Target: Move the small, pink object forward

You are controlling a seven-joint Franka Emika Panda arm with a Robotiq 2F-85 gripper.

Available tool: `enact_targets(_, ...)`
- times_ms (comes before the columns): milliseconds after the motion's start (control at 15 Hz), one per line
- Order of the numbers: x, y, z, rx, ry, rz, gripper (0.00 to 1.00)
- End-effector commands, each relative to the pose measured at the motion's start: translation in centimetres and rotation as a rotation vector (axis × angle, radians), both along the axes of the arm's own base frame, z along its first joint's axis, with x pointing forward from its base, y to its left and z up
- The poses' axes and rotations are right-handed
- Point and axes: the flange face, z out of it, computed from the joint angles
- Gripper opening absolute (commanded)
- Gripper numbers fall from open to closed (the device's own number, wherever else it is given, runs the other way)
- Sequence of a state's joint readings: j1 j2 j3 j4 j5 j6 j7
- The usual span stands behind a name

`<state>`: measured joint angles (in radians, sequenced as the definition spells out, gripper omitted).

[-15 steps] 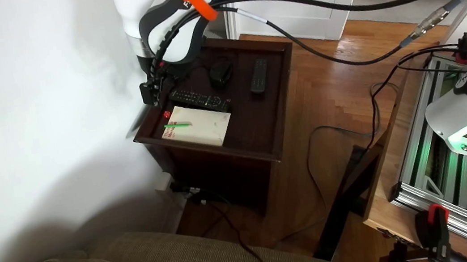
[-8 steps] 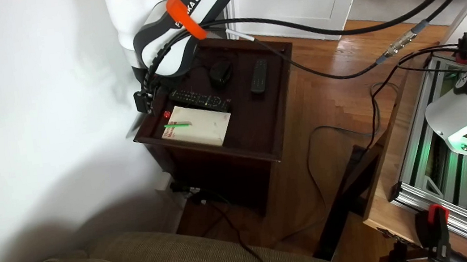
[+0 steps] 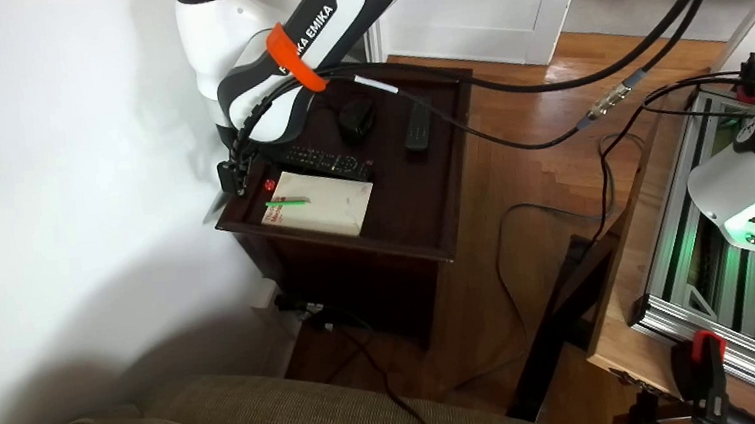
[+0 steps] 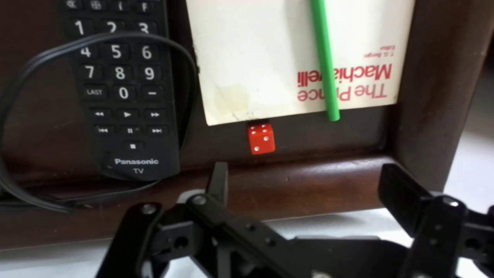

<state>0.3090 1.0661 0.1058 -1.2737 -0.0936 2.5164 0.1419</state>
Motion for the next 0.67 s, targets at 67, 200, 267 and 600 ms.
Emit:
enact_targets(67,1.2,-0.2,-2.1,0.013,-0.005,-0.016,1.0)
enact_targets(200,1.5,-0.3,-2.5,0.013,-0.008,-0.021,1.0)
enact_targets(267,1.6,-0.4,-2.7,0.013,-0.004,-0.025,0.9)
enact_targets(600,1.7,-0.1,-3.0,0.006,0.021,-0.04,0.54)
